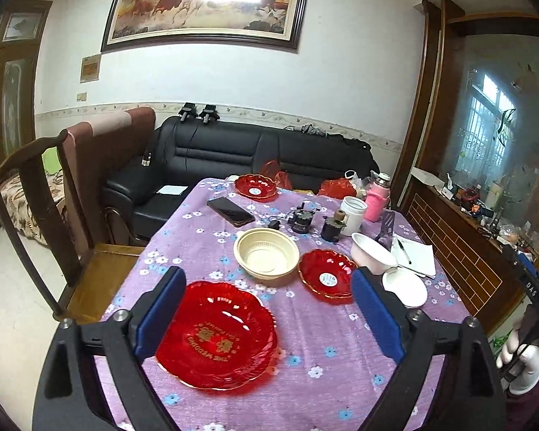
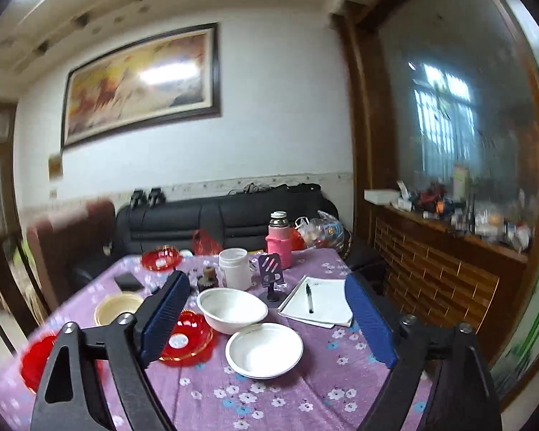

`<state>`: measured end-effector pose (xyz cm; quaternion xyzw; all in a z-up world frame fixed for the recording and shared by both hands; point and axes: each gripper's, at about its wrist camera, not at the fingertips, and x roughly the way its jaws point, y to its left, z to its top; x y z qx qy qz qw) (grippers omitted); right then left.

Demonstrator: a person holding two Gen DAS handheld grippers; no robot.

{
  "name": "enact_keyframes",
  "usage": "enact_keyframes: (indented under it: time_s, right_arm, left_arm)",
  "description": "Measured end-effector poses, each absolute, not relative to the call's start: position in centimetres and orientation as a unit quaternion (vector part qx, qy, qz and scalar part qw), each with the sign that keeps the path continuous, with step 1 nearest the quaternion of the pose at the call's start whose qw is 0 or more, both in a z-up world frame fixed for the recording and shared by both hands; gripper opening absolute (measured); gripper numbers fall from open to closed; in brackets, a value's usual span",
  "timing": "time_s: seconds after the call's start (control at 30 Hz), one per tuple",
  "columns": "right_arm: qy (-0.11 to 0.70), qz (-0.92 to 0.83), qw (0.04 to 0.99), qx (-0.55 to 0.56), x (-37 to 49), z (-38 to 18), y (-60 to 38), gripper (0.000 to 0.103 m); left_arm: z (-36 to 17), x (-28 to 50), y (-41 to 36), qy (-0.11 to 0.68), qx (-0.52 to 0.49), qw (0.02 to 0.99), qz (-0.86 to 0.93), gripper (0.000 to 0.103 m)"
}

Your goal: Organize plates and bowls

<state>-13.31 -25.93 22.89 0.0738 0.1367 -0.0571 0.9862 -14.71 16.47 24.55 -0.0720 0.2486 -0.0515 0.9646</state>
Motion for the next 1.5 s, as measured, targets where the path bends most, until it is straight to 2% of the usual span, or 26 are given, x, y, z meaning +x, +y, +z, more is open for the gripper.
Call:
enact_keyframes:
  time_s: [0.2,0.47,0.57,0.63,0.7,0.87,1.0,1.27,1.37,1.4,1.43,1.5]
  right_arm:
    - [0.232,-0.016,0.968,0.096,-11.1,18.2,-25.3,0.093]
    - [0.365,0.074,0.914,0.163,-3.8,10.5,-20.9,0.092]
    - [0.409,0.088,0.888,0.191,-0.3,7.7,-19.5,0.089]
    - [0.436,0.086,0.873,0.202,1.7,6.0,-18.9,0.08]
    - [0.442,0.078,0.866,0.221,2.8,5.3,-19.3,0.072]
    - [0.403,0.068,0.871,0.273,2.9,7.3,-23.3,0.072]
    - [0.362,-0.009,0.901,0.24,1.5,9.7,-27.7,0.072]
    - [0.433,-0.117,0.866,0.221,4.9,3.9,-33.6,0.071]
    - [0.443,-0.113,0.863,0.215,6.0,2.7,-33.7,0.046]
    - [0.446,-0.103,0.861,0.223,6.2,2.5,-33.7,0.026]
    - [0.447,-0.095,0.858,0.234,6.2,2.4,-33.7,0.013]
    - [0.44,-0.078,0.858,0.252,5.7,2.5,-33.9,0.011]
  left_arm:
    - [21.6,-13.2,13.9,0.284,-0.08,0.953,-0.067,0.094]
    - [15.6,-8.3,12.2,0.372,-0.114,0.918,-0.08,0.094]
    - [14.2,-7.5,12.2,0.384,-0.119,0.912,-0.079,0.094]
    - [13.6,-7.0,12.5,0.392,-0.125,0.908,-0.078,0.094]
    - [13.0,-6.7,12.9,0.399,-0.13,0.904,-0.076,0.094]
    - [12.6,-6.0,13.8,0.402,-0.129,0.903,-0.083,0.094]
    - [12.5,-5.4,13.6,0.4,-0.137,0.901,-0.097,0.094]
    - [11.1,-4.4,10.0,0.425,-0.118,0.888,-0.133,0.094]
    - [10.8,-4.6,9.2,0.43,-0.107,0.887,-0.131,0.094]
    - [10.8,-4.7,9.3,0.431,-0.107,0.886,-0.13,0.094]
    - [10.8,-4.8,9.3,0.432,-0.107,0.886,-0.127,0.094]
    - [11.0,-5.1,9.4,0.431,-0.106,0.888,-0.123,0.094]
